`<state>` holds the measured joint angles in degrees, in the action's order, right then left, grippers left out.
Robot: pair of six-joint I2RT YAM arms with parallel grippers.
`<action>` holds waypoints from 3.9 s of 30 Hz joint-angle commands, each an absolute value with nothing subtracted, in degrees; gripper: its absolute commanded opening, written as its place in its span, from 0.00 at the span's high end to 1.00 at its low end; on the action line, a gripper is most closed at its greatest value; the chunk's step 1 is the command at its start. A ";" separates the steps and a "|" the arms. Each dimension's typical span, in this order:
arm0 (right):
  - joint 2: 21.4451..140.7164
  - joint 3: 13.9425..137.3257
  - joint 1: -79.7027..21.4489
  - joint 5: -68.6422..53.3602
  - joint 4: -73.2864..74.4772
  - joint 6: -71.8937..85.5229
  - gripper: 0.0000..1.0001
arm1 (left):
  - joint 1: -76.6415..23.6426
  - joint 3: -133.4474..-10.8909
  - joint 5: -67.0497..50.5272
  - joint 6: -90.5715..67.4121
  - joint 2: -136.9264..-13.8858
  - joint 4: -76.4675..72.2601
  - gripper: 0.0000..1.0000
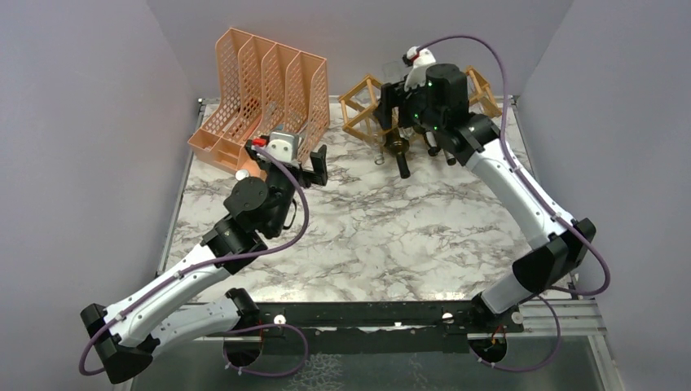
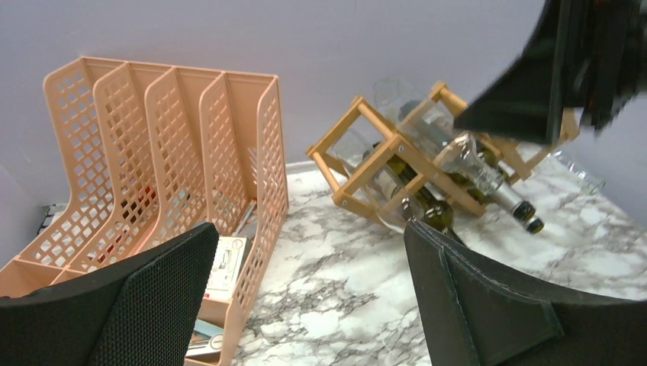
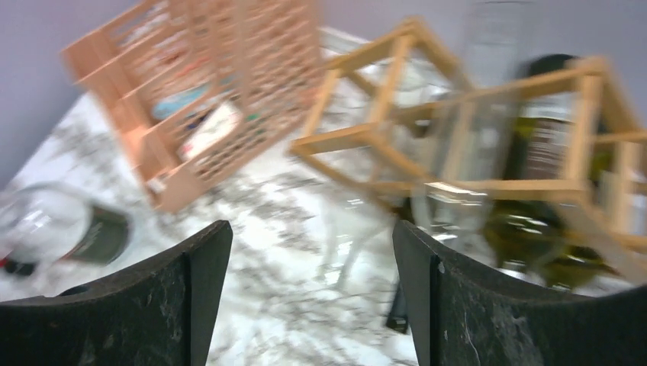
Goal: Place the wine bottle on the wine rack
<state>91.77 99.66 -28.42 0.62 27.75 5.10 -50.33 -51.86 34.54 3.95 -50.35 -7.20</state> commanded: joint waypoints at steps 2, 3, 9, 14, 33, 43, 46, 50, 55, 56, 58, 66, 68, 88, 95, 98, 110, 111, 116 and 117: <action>87.07 88.20 -37.70 -8.56 15.75 6.46 0.20 | -50.25 -55.55 37.32 2.45 -45.52 -8.71 0.01; 86.61 86.73 -39.47 -9.09 14.19 6.76 0.20 | -50.22 -55.85 37.51 3.67 -44.91 -8.61 0.01; 88.51 81.01 -49.58 -9.41 5.83 6.62 0.20 | -50.19 -58.12 44.39 10.07 -41.43 -6.92 0.01; 96.27 83.86 -54.52 -9.28 1.98 7.42 0.20 | -50.26 -58.62 46.98 13.01 -38.98 -7.43 0.01; 124.60 108.14 -61.07 -14.13 -7.68 4.54 0.27 | -50.33 -56.53 55.28 17.94 -36.80 -11.43 0.01; 128.85 110.34 -61.02 -14.66 -14.73 4.36 0.40 | -50.30 -56.38 56.28 17.79 -36.90 -12.06 0.01; 129.35 110.32 -61.08 -14.34 -15.86 3.86 0.47 | -50.31 -56.52 56.55 17.57 -36.77 -11.86 0.01; 128.74 108.35 -61.10 -12.67 -17.13 3.18 0.72 | -50.30 -56.60 56.54 17.25 -36.80 -11.66 0.01; 123.98 101.63 -61.06 -8.14 -19.83 -0.15 0.88 | -50.30 -56.76 56.59 16.89 -36.88 -10.75 0.01; 122.49 100.10 -61.05 -7.08 -20.09 -0.82 0.91 | -50.31 -56.70 56.62 16.88 -36.87 -10.64 0.01; 119.17 95.08 -61.10 -4.60 -21.95 -2.13 0.94 | -50.29 -56.72 56.57 16.23 -36.97 -10.12 0.01; 105.44 72.92 -61.07 3.37 -29.34 -4.40 0.99 | -50.28 -55.78 54.97 13.74 -38.59 -7.52 0.01; 102.47 67.03 -61.08 4.39 -30.55 -3.53 0.99 | -50.32 -55.92 54.81 13.74 -39.56 -7.24 0.01; 78.49 30.35 -61.03 9.92 -45.22 4.45 0.99 | -39.48 -54.35 25.70 -9.86 -56.29 18.24 0.01; 76.03 26.54 -61.08 11.00 -43.70 4.53 0.99 | -32.38 -49.13 14.81 -15.90 -59.91 20.70 0.01; 75.38 25.23 -61.04 11.06 -42.42 4.64 0.99 | -30.60 -47.06 13.22 -17.13 -61.46 20.51 0.01; 74.24 22.75 -61.08 12.14 -33.44 7.24 0.99 | -27.69 -41.89 8.11 -19.54 -67.23 17.63 0.01; 74.53 22.66 -61.07 12.23 -32.92 7.40 0.99 | -27.69 -41.80 8.03 -19.71 -67.50 17.64 0.01; 76.11 22.59 -61.03 12.87 -30.65 8.70 0.96 | -27.71 -41.56 5.98 -20.61 -68.89 17.50 0.01; 76.32 22.71 -61.08 13.05 -30.14 8.96 0.96 | -27.69 -41.45 5.72 -20.73 -69.17 17.54 0.01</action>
<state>75.44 22.90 -61.12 10.26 -30.79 7.40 -27.81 -42.74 9.06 -19.55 -67.88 16.69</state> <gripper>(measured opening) 0.338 0.987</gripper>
